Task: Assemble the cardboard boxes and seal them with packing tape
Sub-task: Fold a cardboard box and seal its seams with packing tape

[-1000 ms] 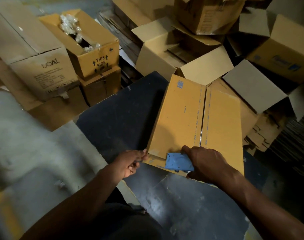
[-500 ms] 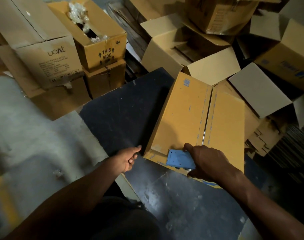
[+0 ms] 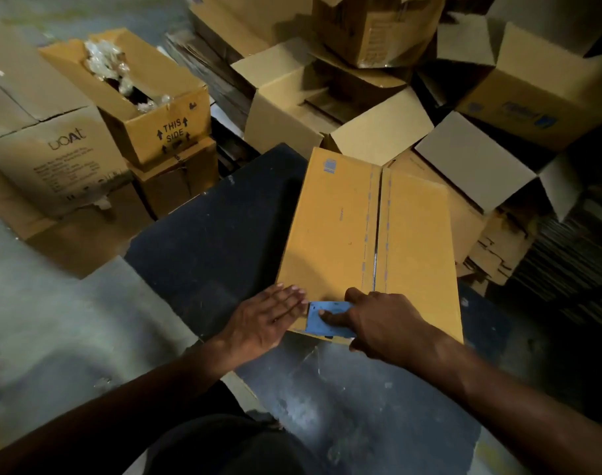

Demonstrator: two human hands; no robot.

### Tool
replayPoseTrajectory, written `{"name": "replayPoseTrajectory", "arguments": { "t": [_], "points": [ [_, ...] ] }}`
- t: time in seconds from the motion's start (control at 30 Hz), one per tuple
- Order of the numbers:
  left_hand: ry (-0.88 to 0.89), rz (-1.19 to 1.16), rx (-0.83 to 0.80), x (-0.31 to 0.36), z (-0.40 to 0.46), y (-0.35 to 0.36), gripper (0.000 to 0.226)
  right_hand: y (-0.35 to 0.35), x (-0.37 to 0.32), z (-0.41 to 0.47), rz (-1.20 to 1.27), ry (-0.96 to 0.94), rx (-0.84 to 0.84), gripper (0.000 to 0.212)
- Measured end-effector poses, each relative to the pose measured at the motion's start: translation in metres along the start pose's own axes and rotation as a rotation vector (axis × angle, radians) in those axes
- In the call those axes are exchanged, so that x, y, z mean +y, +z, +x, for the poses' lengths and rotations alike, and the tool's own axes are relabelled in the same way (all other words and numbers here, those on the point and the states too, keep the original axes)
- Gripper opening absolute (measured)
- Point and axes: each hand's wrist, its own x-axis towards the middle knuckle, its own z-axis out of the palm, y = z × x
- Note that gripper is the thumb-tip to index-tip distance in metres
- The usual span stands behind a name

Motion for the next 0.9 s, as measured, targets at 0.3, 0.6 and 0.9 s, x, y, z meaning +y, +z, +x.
{"name": "replayPoseTrajectory", "arguments": {
  "t": [0.3, 0.6, 0.9],
  "points": [
    [0.029, -0.002, 0.032, -0.003, 0.001, -0.003, 0.046, 0.002, 0.034, -0.025, 0.026, 0.104, -0.189, 0.076],
    [0.013, -0.005, 0.077, 0.001, 0.003, -0.002, 0.031, 0.027, 0.051, -0.055, 0.142, 0.166, -0.128, 0.081],
    [0.015, -0.051, 0.018, -0.002, -0.006, 0.005, 0.051, 0.031, 0.049, -0.062, 0.120, 0.190, -0.092, 0.082]
  ]
}}
